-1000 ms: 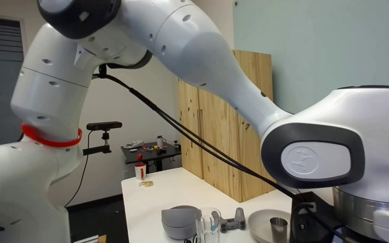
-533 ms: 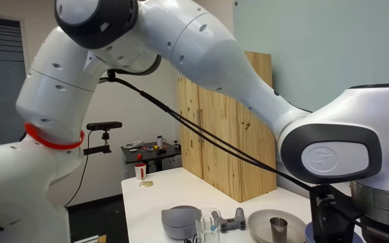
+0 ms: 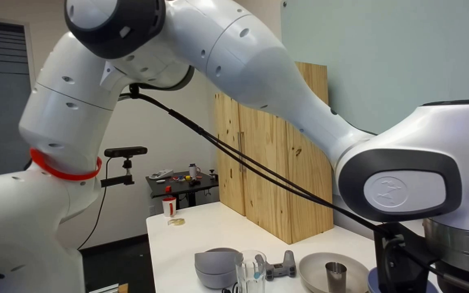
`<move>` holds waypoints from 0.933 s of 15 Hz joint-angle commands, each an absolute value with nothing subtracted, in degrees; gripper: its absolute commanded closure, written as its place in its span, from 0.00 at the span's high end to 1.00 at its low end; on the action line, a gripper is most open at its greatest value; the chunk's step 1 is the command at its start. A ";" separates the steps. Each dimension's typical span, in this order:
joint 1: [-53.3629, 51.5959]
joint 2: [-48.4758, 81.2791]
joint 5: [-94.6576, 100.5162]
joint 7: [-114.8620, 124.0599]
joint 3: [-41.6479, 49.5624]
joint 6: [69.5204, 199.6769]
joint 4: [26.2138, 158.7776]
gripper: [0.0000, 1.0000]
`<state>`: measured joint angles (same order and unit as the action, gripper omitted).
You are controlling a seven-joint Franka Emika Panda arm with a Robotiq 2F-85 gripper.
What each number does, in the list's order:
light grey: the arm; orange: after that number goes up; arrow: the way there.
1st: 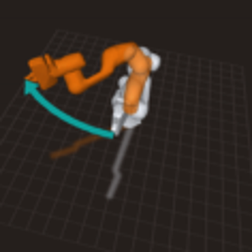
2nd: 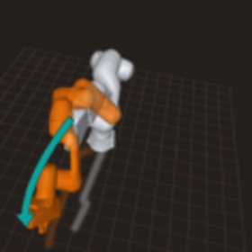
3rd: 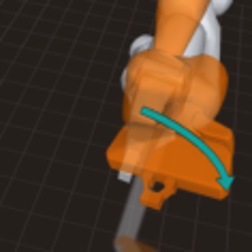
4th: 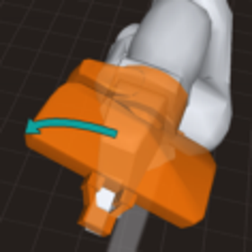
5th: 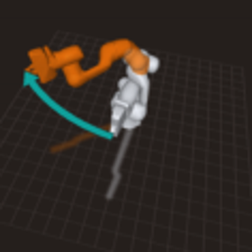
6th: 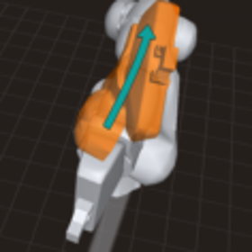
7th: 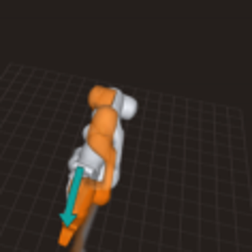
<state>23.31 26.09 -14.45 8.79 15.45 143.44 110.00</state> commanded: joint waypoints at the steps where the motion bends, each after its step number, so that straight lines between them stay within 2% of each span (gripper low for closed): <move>1: 24.62 29.43 -16.48 7.91 14.62 142.92 107.54 1.00; 9: 29.46 36.43 -24.24 2.10 9.62 142.89 101.72 1.00; 14: 31.28 41.72 -29.61 1.80 5.43 138.39 94.78 1.00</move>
